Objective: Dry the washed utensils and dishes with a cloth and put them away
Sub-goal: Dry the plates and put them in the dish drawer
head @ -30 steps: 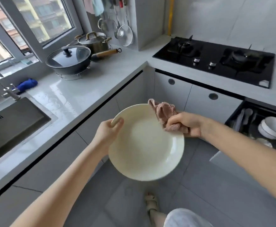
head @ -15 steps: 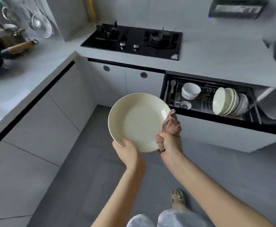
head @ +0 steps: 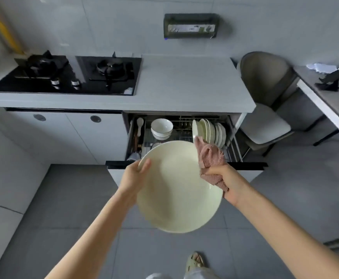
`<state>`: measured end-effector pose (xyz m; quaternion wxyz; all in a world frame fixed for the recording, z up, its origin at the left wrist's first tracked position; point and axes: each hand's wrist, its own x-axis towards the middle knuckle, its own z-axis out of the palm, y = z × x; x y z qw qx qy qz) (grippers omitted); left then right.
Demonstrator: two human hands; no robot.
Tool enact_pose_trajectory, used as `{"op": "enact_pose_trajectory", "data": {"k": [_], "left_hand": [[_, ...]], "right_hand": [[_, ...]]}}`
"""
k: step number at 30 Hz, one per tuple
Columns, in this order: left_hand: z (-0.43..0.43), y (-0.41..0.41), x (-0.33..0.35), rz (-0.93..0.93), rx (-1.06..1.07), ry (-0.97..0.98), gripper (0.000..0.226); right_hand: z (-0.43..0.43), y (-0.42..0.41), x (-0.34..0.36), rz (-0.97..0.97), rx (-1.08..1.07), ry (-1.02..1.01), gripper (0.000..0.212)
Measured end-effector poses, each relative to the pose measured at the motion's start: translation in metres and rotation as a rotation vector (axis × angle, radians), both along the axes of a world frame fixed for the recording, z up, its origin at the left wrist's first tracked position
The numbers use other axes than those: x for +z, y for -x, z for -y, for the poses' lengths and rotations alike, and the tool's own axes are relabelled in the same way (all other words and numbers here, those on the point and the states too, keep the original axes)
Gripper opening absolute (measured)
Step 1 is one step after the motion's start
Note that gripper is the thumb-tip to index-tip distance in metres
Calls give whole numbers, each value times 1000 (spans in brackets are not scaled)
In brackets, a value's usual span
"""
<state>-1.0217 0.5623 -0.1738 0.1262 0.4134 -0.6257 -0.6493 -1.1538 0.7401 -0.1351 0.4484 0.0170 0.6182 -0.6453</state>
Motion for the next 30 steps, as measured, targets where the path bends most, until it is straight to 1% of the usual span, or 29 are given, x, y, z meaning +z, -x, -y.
{"op": "enact_pose_trajectory", "data": {"k": [2,4,6,8,10,12,13,14,15,16,17,18,19,20,21,22,23,24,25,26,27,28,29,30], "left_hand": [[-18,31,-10,-20,107,-117,25],[-35,62,-24,2,180,-217,31],[-51,87,-35,38,267,-340,31],[-66,117,-43,66,340,-435,33],[-71,144,-51,75,343,-479,34],[-65,172,-60,92,317,-480,28],[-58,184,-68,116,279,-442,29],[-51,192,-75,160,195,-326,32],[-42,202,-79,233,82,-139,35],[-34,211,-79,311,-32,91,37],[-26,218,-78,334,-135,307,40],[-16,223,-79,304,-240,464,44],[-6,226,-78,262,-365,535,52],[5,227,-76,235,-488,543,63],[21,230,-79,225,-585,552,75],[33,229,-83,243,-670,618,83],[46,228,-88,261,-763,772,84],[60,230,-96,236,-864,957,79],[71,234,-100,215,-992,1068,69],[82,240,-106,166,-1089,1100,57],[92,245,-112,125,-1146,1039,45],[101,250,-120,93,-1163,930,37],[110,253,-122,121,-1177,805,32],[118,257,-126,141,-1171,780,29]], "right_hand": [[-14,23,-7,21,-110,37,31],[-27,46,-12,-14,-191,63,35],[-37,58,-17,-58,-213,66,38],[-45,71,-24,-108,-204,18,42],[-43,90,-29,-181,-264,-52,41],[-33,119,-32,-242,-314,-99,37],[-26,132,-33,-256,-327,-108,35],[-21,142,-33,-260,-341,-115,34],[-14,156,-36,-245,-355,-131,33],[-7,171,-42,-210,-371,-147,32],[-1,185,-47,-152,-388,-162,29],[6,200,-53,-77,-406,-176,26],[13,214,-56,3,-415,-191,25],[19,227,-60,72,-413,-215,25],[29,241,-66,123,-393,-249,25],[35,250,-70,152,-369,-281,24],[43,257,-75,173,-338,-313,24],[54,265,-81,200,-305,-342,24],[64,270,-85,227,-273,-372,24],[77,275,-90,258,-240,-394,25],[89,279,-95,282,-202,-417,25],[102,283,-101,307,-175,-436,23],[116,287,-107,329,-148,-453,19],[129,290,-112,355,-134,-458,15]]}}
